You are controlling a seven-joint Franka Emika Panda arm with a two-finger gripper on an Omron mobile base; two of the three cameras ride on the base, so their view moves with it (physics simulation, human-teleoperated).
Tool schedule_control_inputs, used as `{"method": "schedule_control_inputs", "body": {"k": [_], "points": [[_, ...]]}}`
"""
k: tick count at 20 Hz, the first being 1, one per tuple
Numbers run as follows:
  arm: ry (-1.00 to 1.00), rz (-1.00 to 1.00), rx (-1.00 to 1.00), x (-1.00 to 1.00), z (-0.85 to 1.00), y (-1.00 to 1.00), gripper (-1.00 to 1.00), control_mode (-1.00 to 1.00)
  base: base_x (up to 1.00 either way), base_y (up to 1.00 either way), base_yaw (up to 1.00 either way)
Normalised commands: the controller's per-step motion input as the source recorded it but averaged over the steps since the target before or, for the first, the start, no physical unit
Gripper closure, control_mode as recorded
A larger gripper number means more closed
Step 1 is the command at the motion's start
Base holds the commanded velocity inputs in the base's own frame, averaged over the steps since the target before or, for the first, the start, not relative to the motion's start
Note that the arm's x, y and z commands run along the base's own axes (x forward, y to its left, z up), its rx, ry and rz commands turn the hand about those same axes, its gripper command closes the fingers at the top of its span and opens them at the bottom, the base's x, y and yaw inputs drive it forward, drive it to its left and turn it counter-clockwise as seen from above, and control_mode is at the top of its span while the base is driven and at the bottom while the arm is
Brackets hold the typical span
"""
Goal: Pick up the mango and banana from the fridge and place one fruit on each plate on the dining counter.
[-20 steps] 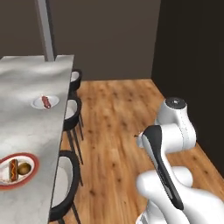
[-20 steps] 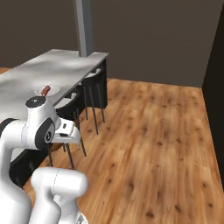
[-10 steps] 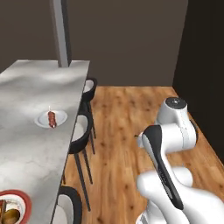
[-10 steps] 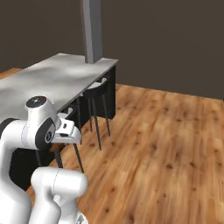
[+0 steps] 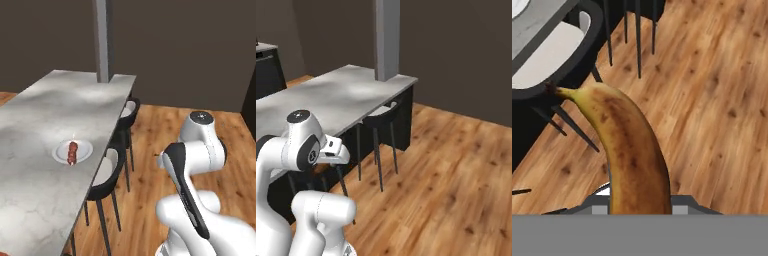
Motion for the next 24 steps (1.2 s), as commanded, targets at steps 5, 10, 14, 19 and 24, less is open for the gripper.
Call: {"method": "schedule_control_inputs", "body": {"k": [5, 10, 14, 19, 24], "points": [[0.0, 0.0, 0.0, 0.0, 0.0, 0.0, 1.0, 1.0, 0.59, -0.05, 0.6], [0.0, 0.0, 0.0, 0.0, 0.0, 0.0, 1.0, 1.0, 0.44, -0.04, 0.73], [0.0, 0.0, 0.0, 0.0, 0.0, 0.0, 1.0, 1.0, 0.58, -0.06, 0.62], [0.0, 0.0, 0.0, 0.0, 0.0, 0.0, 1.0, 1.0, 0.7, -0.19, 0.38], [0.0, 0.0, 0.0, 0.0, 0.0, 0.0, 1.0, 1.0, 0.73, -0.28, 0.2]]}}
